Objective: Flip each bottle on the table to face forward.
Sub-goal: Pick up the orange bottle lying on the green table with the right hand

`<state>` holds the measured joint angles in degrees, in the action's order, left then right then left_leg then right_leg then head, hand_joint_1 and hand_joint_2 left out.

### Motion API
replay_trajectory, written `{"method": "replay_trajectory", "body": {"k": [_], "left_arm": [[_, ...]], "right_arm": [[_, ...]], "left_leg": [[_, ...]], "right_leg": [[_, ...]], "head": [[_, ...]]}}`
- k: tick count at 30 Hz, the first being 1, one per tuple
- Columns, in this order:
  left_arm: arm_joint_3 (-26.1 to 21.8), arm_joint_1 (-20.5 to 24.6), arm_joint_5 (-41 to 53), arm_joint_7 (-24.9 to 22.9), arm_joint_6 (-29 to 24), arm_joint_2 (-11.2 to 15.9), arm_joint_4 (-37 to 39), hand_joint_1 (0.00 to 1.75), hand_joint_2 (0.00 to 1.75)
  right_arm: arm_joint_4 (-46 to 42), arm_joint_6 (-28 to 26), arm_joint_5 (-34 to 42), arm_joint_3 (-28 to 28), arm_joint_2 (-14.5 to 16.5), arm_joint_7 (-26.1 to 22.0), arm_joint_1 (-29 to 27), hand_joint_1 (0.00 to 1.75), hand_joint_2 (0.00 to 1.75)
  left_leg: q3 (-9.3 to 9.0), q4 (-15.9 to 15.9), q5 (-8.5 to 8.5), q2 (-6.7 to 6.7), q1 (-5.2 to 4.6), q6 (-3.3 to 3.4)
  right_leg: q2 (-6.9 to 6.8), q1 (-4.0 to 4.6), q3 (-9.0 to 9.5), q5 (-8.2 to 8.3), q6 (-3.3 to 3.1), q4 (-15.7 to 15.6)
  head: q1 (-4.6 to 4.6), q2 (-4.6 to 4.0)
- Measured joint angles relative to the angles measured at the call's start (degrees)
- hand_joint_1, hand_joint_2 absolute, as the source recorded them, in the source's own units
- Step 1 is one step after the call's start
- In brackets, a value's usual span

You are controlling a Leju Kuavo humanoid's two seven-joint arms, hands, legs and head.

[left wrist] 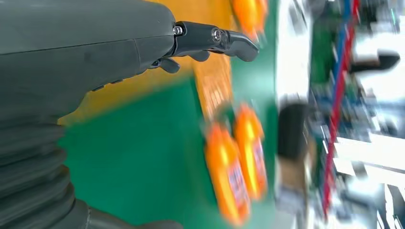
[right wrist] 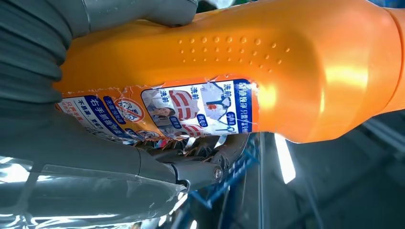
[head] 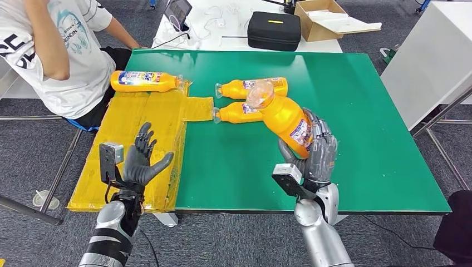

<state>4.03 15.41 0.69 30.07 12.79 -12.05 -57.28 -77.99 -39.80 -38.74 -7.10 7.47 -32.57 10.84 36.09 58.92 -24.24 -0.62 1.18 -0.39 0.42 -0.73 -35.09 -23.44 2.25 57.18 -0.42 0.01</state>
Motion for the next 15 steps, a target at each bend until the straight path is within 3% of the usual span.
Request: {"method": "replay_trajectory", "body": {"k": [6, 10, 15], "left_arm": [[3.8, -0.6, -3.1, -0.8, 4.3, 0.4, -2.9, 0.0, 1.75], [6.4, -0.6, -5.6, -1.1, 8.2, 1.1, -4.5, 0.0, 1.75], [8.3, -0.7, -6.2, -1.2, 9.1, 1.9, -5.6, 0.0, 1.75]], "right_arm": [[0.2, 0.0, 0.0, 3.8, 1.8, -1.5, -0.6, 1.75, 1.75], [3.3, 0.1, -0.1, 3.9, 1.9, -1.5, -0.3, 1.75, 1.75], [6.4, 0.1, -0.2, 3.8, 2.3, -1.7, 0.0, 1.75, 1.75]], "left_leg": [[0.0, 0.0, 0.01, 0.02, 0.03, -0.01], [0.03, 0.0, 0.02, 0.01, 0.05, -0.01], [0.06, 0.0, 0.02, 0.0, 0.05, -0.01]], "right_leg": [[0.01, 0.04, -0.02, 0.02, 0.02, 0.0], [0.0, 0.08, -0.01, 0.02, 0.02, 0.0], [0.0, 0.07, -0.02, 0.02, 0.02, 0.0]], "head": [[-0.01, -0.01], [-0.01, -0.01], [-0.01, -0.01]]}}
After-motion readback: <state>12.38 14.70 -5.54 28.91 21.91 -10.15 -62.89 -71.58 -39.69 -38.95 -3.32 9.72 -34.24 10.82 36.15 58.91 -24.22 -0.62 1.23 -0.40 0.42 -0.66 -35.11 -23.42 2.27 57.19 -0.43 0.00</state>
